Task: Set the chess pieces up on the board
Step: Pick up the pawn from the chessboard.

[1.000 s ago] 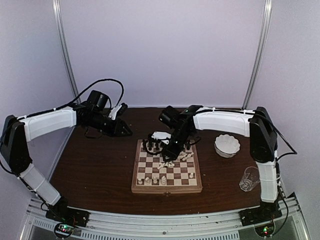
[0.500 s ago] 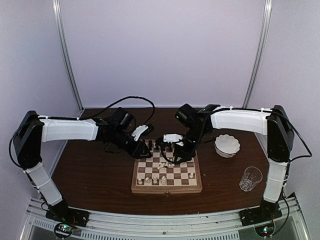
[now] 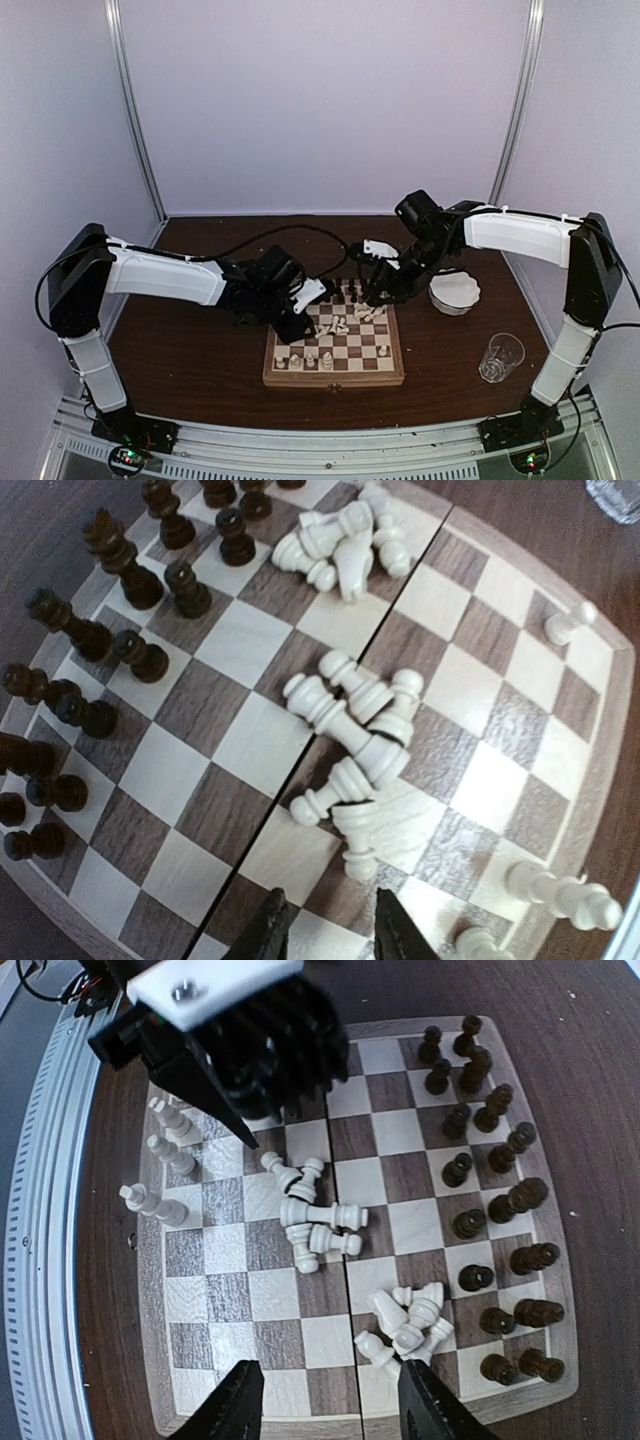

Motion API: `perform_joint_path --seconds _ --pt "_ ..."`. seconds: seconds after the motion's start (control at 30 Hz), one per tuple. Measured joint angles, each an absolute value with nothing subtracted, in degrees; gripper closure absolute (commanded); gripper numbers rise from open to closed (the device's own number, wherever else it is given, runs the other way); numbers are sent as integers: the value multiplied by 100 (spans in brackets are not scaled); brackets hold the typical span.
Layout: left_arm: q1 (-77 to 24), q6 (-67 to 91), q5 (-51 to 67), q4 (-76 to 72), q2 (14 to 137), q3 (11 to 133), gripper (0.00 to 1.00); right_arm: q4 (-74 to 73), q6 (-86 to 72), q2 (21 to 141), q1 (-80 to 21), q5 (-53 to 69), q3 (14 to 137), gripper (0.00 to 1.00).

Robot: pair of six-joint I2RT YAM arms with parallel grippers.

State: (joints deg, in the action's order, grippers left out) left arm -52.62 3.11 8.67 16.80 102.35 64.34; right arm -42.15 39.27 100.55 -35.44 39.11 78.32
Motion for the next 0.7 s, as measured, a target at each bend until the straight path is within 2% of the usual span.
perform_joint_path --seconds 0.37,0.7 --pt "-5478 154 364 1651 10914 6895 75 -4075 3774 9898 -3334 4211 7760 51" --pt "-5481 368 119 1651 10551 6641 75 -4045 3750 9898 -3275 4329 7756 51"
